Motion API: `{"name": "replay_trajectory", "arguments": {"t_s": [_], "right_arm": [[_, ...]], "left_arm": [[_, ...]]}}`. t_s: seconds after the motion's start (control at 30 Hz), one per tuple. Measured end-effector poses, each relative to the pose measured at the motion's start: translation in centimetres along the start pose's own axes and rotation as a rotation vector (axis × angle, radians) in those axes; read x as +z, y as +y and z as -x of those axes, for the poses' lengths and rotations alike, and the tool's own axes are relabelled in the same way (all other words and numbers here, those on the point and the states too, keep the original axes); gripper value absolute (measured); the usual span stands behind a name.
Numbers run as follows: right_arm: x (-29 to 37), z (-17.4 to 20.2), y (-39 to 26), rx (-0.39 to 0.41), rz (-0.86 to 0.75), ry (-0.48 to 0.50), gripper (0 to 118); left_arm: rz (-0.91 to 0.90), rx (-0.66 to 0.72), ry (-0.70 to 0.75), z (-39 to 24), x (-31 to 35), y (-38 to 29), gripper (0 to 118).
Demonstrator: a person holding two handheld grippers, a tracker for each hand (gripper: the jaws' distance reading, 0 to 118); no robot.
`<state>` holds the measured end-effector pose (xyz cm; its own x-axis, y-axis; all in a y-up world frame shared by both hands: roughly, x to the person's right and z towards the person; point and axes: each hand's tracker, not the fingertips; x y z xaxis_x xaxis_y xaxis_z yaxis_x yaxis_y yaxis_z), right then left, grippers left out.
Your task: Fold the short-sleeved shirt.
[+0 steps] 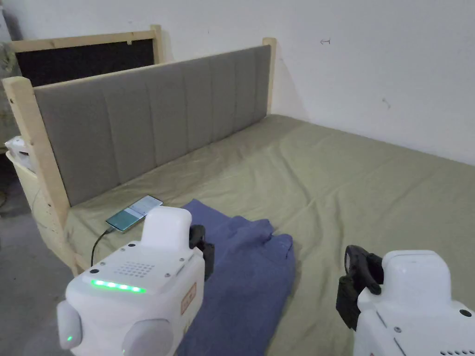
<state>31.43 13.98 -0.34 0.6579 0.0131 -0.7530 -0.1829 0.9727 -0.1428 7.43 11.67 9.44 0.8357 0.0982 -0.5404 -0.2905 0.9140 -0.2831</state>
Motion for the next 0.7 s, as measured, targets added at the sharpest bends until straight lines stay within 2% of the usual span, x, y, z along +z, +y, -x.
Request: {"name": "replay_trajectory", "arguments": {"t_s": [0.13,0.2,0.33,0.37,0.4,0.43,0.47,0.5,0.53,0.6,0.7], "right_arm": [[-1.4,-1.1,-1.0,-0.014,0.056,-0.023,0],[-2.2,-1.7,-1.5,-0.008,0.081,-0.041,0],[-3.8,-2.9,-2.2,-0.002,0.128,-0.07,0],[-4.2,-3.3,-2.4,-0.005,0.137,-0.074,0],[-4.6,-3.5,-2.6,-0.01,0.147,-0.081,0],[-5.0,-3.8,-2.8,-0.014,0.158,-0.084,0],[-5.4,-4.1,-3.0,-0.018,0.169,-0.086,0],[-5.7,-4.4,-3.2,-0.023,0.179,-0.087,0],[-6.0,-4.7,-3.4,-0.036,0.194,-0.082,0],[-6.3,-5.1,-3.8,-0.067,0.206,-0.064,0],[-6.7,-5.1,-4.3,-0.068,0.225,-0.058,0]], "left_arm": [[0.196,-0.001,-0.04,0.6,-10.5,-2.1,0],[0.298,0.059,-0.049,1.5,-15.2,-2.9,0],[0.417,-0.048,0.036,1.8,-21.2,-4.3,0],[0.417,-0.048,0.02,1.9,-22.3,-4.5,5],[0.458,-0.064,0.026,2.1,-23.7,-5.0,23],[0.49,-0.075,0.016,2.2,-24.7,-5.0,54],[0.509,-0.079,0.004,2.2,-25.6,-5.1,96],[0.534,-0.086,-0.005,2.1,-26.1,-5.1,114],[0.524,-0.087,-0.01,1.7,-25.6,-4.7,118],[0.469,-0.091,-0.016,1.3,-25.7,-4.6,118],[0.49,-0.104,0.022,1.6,-28.3,-5.5,118]]}}
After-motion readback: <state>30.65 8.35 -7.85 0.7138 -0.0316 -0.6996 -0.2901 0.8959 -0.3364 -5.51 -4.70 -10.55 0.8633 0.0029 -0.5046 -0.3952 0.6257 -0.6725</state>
